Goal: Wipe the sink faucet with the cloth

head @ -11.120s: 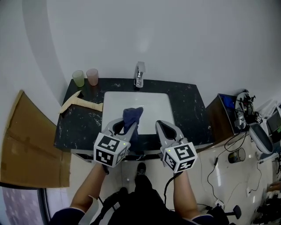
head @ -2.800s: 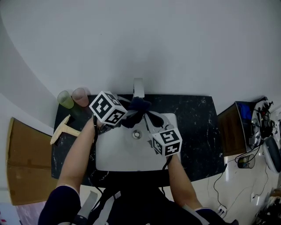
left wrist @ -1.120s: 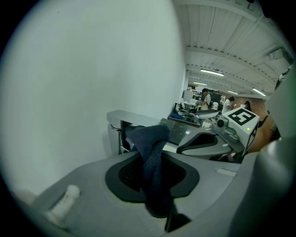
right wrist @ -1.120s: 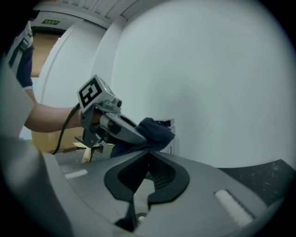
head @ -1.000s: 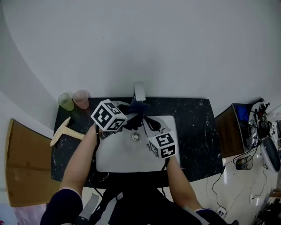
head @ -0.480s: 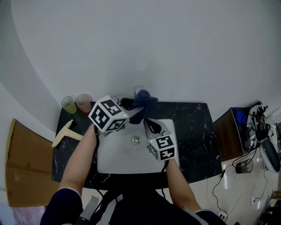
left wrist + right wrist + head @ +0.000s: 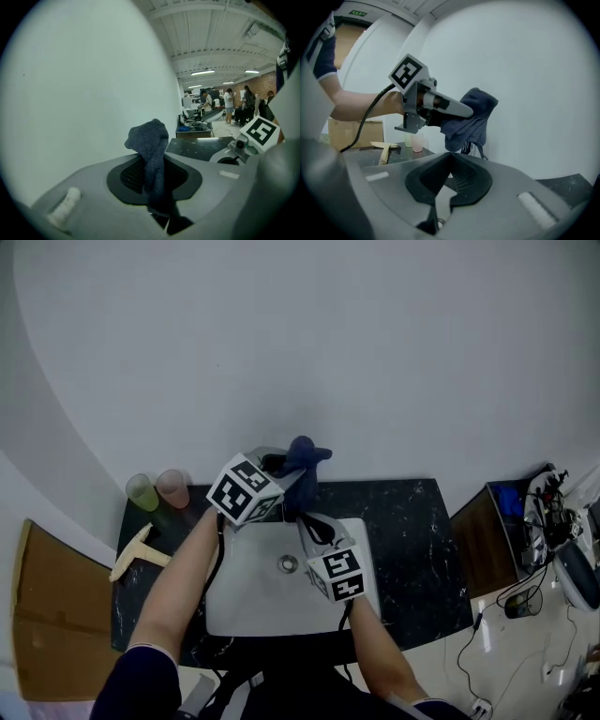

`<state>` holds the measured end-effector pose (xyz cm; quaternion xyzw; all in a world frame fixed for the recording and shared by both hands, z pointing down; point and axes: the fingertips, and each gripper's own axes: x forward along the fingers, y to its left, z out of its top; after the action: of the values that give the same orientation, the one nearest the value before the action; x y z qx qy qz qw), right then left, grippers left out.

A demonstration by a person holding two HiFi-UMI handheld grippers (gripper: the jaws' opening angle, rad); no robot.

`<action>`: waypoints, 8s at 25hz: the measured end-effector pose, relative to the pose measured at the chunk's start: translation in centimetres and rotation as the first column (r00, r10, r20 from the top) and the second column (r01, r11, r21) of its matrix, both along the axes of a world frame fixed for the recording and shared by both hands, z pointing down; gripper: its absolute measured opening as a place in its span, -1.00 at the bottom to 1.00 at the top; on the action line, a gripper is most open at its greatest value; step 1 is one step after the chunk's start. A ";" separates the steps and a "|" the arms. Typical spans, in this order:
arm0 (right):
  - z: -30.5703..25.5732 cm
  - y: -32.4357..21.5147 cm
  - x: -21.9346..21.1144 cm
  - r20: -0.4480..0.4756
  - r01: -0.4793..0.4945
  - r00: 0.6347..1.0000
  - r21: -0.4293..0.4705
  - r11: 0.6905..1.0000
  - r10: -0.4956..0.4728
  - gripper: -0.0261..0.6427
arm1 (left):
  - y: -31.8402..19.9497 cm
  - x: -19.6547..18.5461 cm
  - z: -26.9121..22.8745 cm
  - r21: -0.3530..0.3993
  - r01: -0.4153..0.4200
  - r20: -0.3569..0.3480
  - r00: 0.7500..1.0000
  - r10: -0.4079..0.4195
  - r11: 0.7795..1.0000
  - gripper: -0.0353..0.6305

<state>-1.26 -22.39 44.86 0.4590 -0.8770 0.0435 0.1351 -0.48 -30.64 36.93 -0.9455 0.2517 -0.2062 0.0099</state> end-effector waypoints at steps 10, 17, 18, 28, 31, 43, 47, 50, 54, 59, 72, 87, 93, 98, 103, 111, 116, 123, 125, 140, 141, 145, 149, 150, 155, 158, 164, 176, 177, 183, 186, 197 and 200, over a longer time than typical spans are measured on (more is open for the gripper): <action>-0.3 -0.4 -1.2 -0.026 0.033 0.999 0.024 0.999 -0.032 -0.90 | -4.6 -1.8 1.5 0.074 0.156 0.028 0.987 -0.159 0.985 -0.67; 0.4 -0.8 -0.6 -0.027 0.004 1.000 0.001 1.000 -0.004 -0.90 | -6.7 -2.6 1.6 0.193 0.237 0.085 0.963 -0.257 0.952 -0.67; 0.4 -1.0 -0.3 -0.026 -0.011 1.000 0.001 1.000 0.011 -0.90 | -6.9 -2.7 1.7 0.198 0.247 0.088 0.959 -0.268 0.949 -0.67; 2.5 -1.3 1.5 -0.022 -0.073 0.997 -0.060 0.995 0.072 -0.90 | -5.3 -3.1 1.3 0.174 0.236 0.100 0.962 -0.256 0.956 -0.68; 2.7 -1.1 1.4 0.002 -0.074 0.997 -0.073 0.995 0.074 -0.91 | -4.2 -2.9 1.3 0.177 0.215 0.110 0.965 -0.236 0.961 -0.68; 3.0 0.0 0.3 -0.007 -0.046 0.999 -0.090 0.995 0.046 -0.91 | 0.3 -2.6 1.5 0.178 0.183 0.107 0.973 -0.204 0.967 -0.68; 3.0 0.5 0.1 -0.022 -0.057 0.998 -0.097 0.994 0.055 -0.91 | 1.9 -2.8 1.9 0.162 0.187 0.089 0.975 -0.203 0.969 -0.68; 2.8 1.1 -0.2 -0.032 -0.064 0.998 -0.101 0.993 0.061 -0.91 | 3.2 -2.3 2.0 0.149 0.165 0.076 0.981 -0.178 0.975 -0.68; 2.9 2.3 0.2 -0.070 -0.097 0.993 -0.106 0.990 0.090 -0.91 | 5.4 -2.0 2.8 0.126 0.127 0.059 0.989 -0.135 0.984 -0.68; 1.1 4.3 3.5 -0.088 -0.204 0.976 -0.070 0.976 0.198 -0.91 | 7.2 -2.5 3.0 0.039 0.198 -0.054 0.979 -0.196 0.979 -0.68; -2.9 7.8 13.8 -0.015 0.008 1.000 0.026 1.000 -0.008 -0.91 | 9.1 2.1 5.3 -0.051 0.548 -0.053 0.833 -0.550 0.835 -0.68; -2.4 8.7 21.8 0.054 0.220 0.974 0.002 0.976 -0.220 -0.91 | 2.4 4.4 12.6 -0.244 0.837 -0.048 0.494 -0.868 0.490 -0.67; -1.9 7.8 23.0 0.037 0.219 0.975 -0.009 0.976 -0.218 -0.90 | -0.7 2.4 15.3 -0.275 0.903 -0.027 0.336 -0.941 0.330 -0.68; -1.5 6.6 24.2 0.029 0.195 0.980 -0.017 0.981 -0.195 -0.91 | -1.4 0.9 17.6 -0.309 0.929 0.017 0.221 -0.975 0.205 -0.68; -1.2 5.9 24.2 0.027 0.194 0.981 -0.023 0.981 -0.193 -0.90 | -1.3 -0.5 19.3 -0.368 0.923 0.024 0.126 -0.992 0.109 -0.68; -1.3 5.1 24.1 0.033 0.196 0.980 -0.018 0.980 -0.195 -0.91 | -1.9 -0.8 17.1 -0.405 0.911 -0.062 0.064 -0.996 0.084 -0.69; -1.5 4.9 24.0 0.032 0.194 0.980 -0.015 0.981 -0.194 -0.91 | -2.3 -0.6 13.8 -0.424 0.902 -0.182 0.004 -0.983 0.083 -0.69; -1.5 4.9 24.2 0.036 0.193 0.981 -0.015 0.981 -0.192 -0.91 | -2.3 -0.6 10.6 -0.394 0.914 -0.263 -0.017 -0.965 0.092 -0.69; -1.6 4.9 24.1 0.039 0.196 0.980 -0.014 0.981 -0.195 -0.91 | -2.3 -0.6 9.7 -0.380 0.920 -0.278 -0.012 -0.960 0.099 -0.69; -0.8 5.0 24.0 0.048 0.196 0.980 -0.043 0.980 -0.194 -0.90 | -2.4 -0.6 12.7 -0.355 0.930 -0.194 0.023 -0.981 0.092 -0.69; -0.6 4.9 24.1 0.045 0.193 0.981 -0.048 0.980 -0.191 -0.90 | -2.3 -0.8 13.4 -0.355 0.931 -0.178 0.018 -0.984 0.082 -0.69; 0.2 4.3 24.6 0.037 0.171 0.985 -0.083 0.982 -0.169 -0.91 | -2.3 -1.2 15.7 -0.349 0.936 -0.122 0.014 -0.992 0.056 -0.69; 1.4 3.6 24.7 0.019 0.147 0.989 -0.137 0.980 -0.145 -0.90 | -2.4 -1.4 17.5 -0.355 0.934 -0.079 0.021 -0.997 0.048 -0.69; 1.7 3.4 24.6 0.012 0.143 0.990 -0.150 0.978 -0.143 -0.91 | -2.3 -1.5 17.8 -0.353 0.935 -0.071 0.022 -0.997 0.045 -0.69; 3.2 2.2 23.6 -0.007 0.141 0.989 -0.209 0.968 -0.146 -0.91 | -2.3 -1.7 18.8 -0.344 0.938 -0.045 0.026 -0.999 0.040 -0.69; 3.8 1.9 22.8 -0.008 0.149 0.988 -0.235 0.960 -0.155 -0.91 | -2.1 -1.9 19.2 -0.352 0.935 -0.036 0.020 -0.999 0.031 -0.69; 3.4 2.8 22.7 0.014 0.160 0.987 -0.232 0.959 -0.161 -0.91 | -2.2 -1.1 17.7 -0.340 0.939 -0.045 0.047 -0.998 0.060 -0.69; 0.4 4.0 23.0 0.084 0.161 0.985 -0.159 0.974 -0.149 -0.90 | 0.2 0.7 7.1 -0.296 0.941 -0.240 0.092 -0.966 0.163 -0.69; 0.1 4.1 22.9 0.093 0.161 0.985 -0.152 0.975 -0.148 -0.90 | 0.9 1.0 6.6 -0.297 0.938 -0.251 0.105 -0.962 0.180 -0.69; -1.9 4.7 20.9 0.125 0.141 0.984 -0.096 0.985 -0.129 -0.91 | 6.2 1.1 5.0 -0.265 0.908 -0.262 0.257 -0.930 0.325 -0.69; -2.7 5.1 19.3 0.108 0.125 0.987 -0.050 0.991 -0.119 -0.90 | 8.6 0.9 5.6 -0.235 0.871 -0.231 0.381 -0.895 0.431 -0.69; -6.0 9.3 9.4 0.157 0.047 0.986 0.079 0.996 -0.059 -0.91 | 17.6 -2.6 4.1 -0.227 0.649 -0.306 0.660 -0.686 0.726 -0.68; -6.4 10.8 7.1 0.155 0.033 0.987 0.085 0.996 -0.046 -0.91 | 19.9 -4.1 4.0 -0.241 0.600 -0.331 0.688 -0.646 0.763 -0.68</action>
<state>5.82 -11.58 38.42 0.4420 -0.8948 0.0407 0.0478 -4.62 -10.77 40.88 -0.8235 0.5425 -0.0163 -0.1654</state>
